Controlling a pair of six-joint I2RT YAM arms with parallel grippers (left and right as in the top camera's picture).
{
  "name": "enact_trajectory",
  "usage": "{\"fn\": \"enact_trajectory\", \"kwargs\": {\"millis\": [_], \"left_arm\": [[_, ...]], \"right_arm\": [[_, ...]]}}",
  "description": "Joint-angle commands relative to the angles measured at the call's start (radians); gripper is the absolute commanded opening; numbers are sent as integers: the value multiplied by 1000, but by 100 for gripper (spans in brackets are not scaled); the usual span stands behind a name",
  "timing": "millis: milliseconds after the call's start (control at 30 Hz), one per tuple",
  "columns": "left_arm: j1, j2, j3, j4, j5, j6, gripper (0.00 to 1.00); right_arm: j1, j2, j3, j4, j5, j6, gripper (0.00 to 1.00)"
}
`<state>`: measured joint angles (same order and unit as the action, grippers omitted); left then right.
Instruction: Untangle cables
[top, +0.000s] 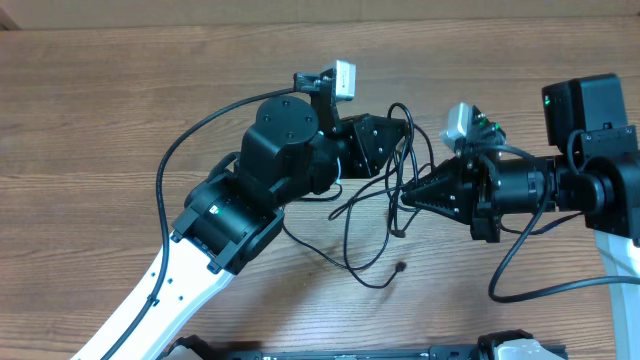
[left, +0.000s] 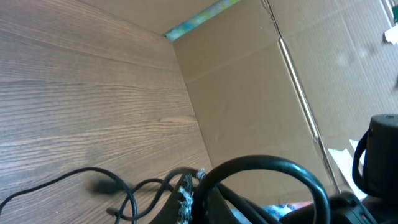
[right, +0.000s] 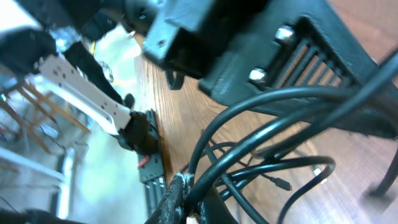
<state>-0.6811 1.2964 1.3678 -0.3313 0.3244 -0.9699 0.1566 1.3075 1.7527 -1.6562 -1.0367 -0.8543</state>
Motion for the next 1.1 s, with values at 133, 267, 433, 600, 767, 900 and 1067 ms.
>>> {"fn": "enact_trajectory", "kwargs": {"millis": [133,267,433,600,767,900,1067], "left_arm": [[124,0,9,22,-154,-36,4],[198,0,10,22,-125,-78,4],[280,0,10,23,-47,-109,4],[301,0,10,26,48,-58,4],[299,0,9,26,230,222,4],[299,0,10,26,397,388,4],[299,0,9,36,607,503,4]], "right_arm": [[38,-18,9,-38,-1,-114,4],[39,-17,9,-38,48,-84,4],[39,-17,8,-37,106,-62,4],[39,-16,8,-6,162,9,5],[39,-16,8,197,356,406,50],[39,-14,8,277,472,500,78],[39,4,8,336,551,500,94]]}}
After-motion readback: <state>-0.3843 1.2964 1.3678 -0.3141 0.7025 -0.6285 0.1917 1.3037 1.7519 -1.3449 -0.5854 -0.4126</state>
